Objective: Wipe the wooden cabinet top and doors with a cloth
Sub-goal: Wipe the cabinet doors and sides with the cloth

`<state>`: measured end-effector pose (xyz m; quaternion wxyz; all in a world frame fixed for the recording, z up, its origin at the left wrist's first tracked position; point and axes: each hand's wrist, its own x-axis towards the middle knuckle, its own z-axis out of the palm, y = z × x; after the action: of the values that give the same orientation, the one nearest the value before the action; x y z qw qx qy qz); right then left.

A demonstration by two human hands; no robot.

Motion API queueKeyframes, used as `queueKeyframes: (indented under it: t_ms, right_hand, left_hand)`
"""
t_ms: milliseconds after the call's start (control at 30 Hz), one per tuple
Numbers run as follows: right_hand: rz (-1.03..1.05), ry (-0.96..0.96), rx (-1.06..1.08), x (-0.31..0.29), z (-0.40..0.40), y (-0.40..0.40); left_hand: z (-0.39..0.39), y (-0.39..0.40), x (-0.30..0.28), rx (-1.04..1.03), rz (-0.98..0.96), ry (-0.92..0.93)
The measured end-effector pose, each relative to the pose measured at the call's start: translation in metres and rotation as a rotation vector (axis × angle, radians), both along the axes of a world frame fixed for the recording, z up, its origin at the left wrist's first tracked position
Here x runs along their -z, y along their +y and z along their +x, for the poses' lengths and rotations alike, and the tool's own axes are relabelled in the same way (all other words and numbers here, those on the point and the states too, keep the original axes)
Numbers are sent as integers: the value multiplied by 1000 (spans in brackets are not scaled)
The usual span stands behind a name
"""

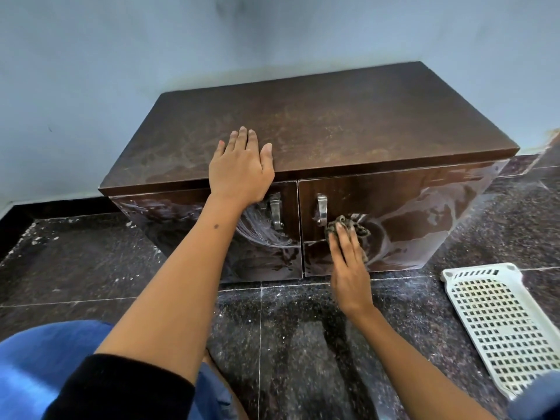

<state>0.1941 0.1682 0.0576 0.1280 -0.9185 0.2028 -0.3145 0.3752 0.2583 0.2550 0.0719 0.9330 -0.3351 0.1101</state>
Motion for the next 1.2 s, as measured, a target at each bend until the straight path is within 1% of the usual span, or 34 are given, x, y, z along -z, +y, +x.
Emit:
queueKeyframes:
  t_ms: [133,200,333,400,467,533,600,700,767,833,967,1100,1200]
  right_hand:
    - [180,-91,112,-1,-8,-4]
    - [166,-147,126,-12,0,-2]
    - [81,-154,16,-20,10,4]
    - [152,-154,47,-13,3,4]
    - [247,-187,130,-9,-3,2]
    - [272,-221,196,-14,2,0]
    - [234,-244,169,-24,10,2]
    - [157,-261,31,-27,17,9]
    - [231,-250,52,-20,13,11]
    - [352,-263,129,-16,4,9]
    - [382,-338,206,-28,9,2]
    - [323,-302,98,-33,18,14]
    - [400,-268,84,-23,11,17]
  left_hand:
    - [-4,4,3,10,-8,0]
    - [-7,5,5,5,-12,-7]
    - [-15,5,4,-19,-33,-21]
    - [-23,8,7,-24,-37,-38]
    - [-29,10,11,-17,-52,-58]
    - [-32,9,14,-28,-65,-73]
    - [-34,8,15,-41,-72,-74]
    - [-35,8,13,-42,-63,-82]
    - [-35,9,11,-35,-51,-75]
    - [-36,10,10,-31,-32,-59]
    - [-36,6,10,-44,-16,-10]
    - [-37,4,6,-59,-8,6]
    - [-39,6,6,-55,-5,7]
